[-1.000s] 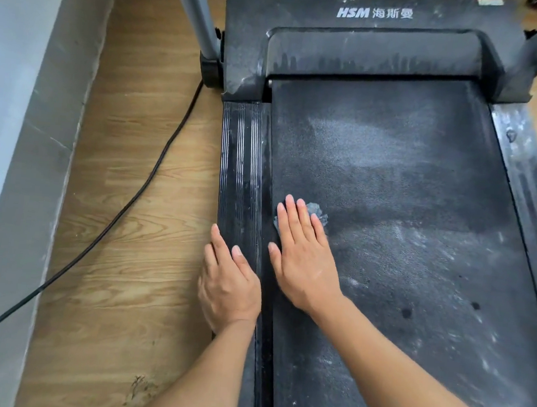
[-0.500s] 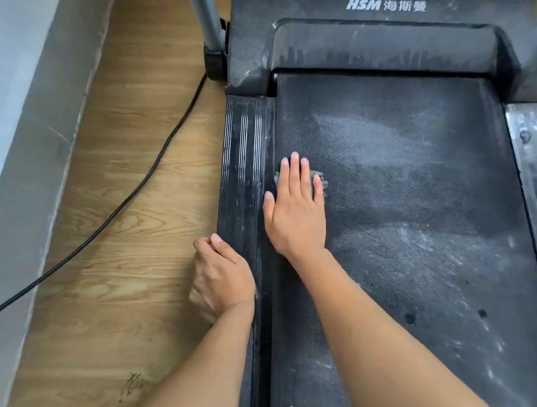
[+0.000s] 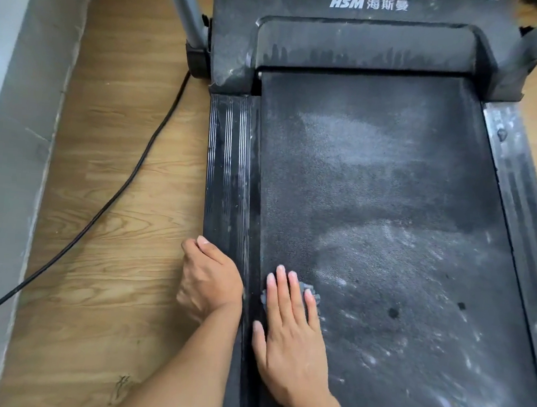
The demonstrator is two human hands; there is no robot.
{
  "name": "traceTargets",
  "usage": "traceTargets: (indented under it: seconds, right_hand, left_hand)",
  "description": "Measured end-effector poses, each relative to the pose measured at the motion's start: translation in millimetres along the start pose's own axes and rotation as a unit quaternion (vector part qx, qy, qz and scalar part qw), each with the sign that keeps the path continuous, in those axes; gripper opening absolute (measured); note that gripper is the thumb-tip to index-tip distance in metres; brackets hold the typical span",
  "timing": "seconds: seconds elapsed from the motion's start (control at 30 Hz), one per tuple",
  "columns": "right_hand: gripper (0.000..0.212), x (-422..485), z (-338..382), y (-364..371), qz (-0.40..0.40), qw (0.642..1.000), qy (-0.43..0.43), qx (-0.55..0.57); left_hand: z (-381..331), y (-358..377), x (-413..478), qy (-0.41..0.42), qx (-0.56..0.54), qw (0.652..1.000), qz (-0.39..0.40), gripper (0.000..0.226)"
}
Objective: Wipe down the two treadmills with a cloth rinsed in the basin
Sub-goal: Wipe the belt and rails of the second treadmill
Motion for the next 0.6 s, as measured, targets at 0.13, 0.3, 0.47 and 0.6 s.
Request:
traceTargets:
  seconds: [0.13,0.3,0.47,0.6]
  right_hand:
    - [0.075,137,-28,-34,-0.058,0.996,0.064,0.008]
    - [0.078,212,-50,-65,-0.051,0.995,0.085,0.007]
    - [0.077,26,-44,-28,-0.009,0.997,0.071,-0.003]
    - [0.081,-57,-48,-10,0.006,0.998,0.062,-0.01]
  left_hand:
    - [1,4,4,-0.001,0.007,1.0,0.004,0.034]
    - [0,1,4,0.095,-0.005,0.995,-0.041,0.042]
    - [-8,0,-5,0.191,0.064,0.979,-0.029,0.061]
    - [-10,2,-9,0.232,0.104,0.967,0.011,0.076]
Point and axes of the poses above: each hand's wrist, its own x-axis towards the middle knuckle, its own y-axis out of the palm, z = x × y, the point moved 3 cm from there along x, towards the middle knuckle, and after that the axes turned 8 degrees about x, right-handed, at the moved point
